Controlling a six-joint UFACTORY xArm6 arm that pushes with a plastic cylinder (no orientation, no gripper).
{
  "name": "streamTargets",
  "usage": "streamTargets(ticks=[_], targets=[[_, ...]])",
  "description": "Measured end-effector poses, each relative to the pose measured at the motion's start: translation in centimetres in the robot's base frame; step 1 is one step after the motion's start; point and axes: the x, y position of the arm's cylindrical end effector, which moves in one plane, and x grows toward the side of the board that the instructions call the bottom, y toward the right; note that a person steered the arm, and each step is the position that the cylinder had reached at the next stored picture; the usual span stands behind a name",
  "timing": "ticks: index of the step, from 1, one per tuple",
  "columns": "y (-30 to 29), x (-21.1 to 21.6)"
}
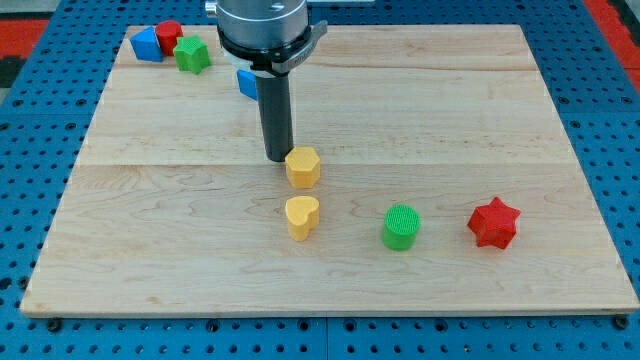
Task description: Move blue cube to the center
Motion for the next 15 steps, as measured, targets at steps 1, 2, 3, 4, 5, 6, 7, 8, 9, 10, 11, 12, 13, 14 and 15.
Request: streamTargets(ticks=[1, 2, 3, 4, 5, 6, 7, 8, 9, 10, 11, 12, 13, 14, 15], targets=[[-5.1, -2.8], [-9.8, -7.2], [-10.9, -12.3], [-8.6, -14.2], [-7.1, -12.0], [-5.6, -9.1], [-4.9, -11.2], [-5.1, -14.4], [-2.8, -13.6], [-1.6, -8.8], [-0.9, -7.1], [-1.2, -8.2], [-1.6, -12.1], [0.1, -11.5], [0.1, -7.7]])
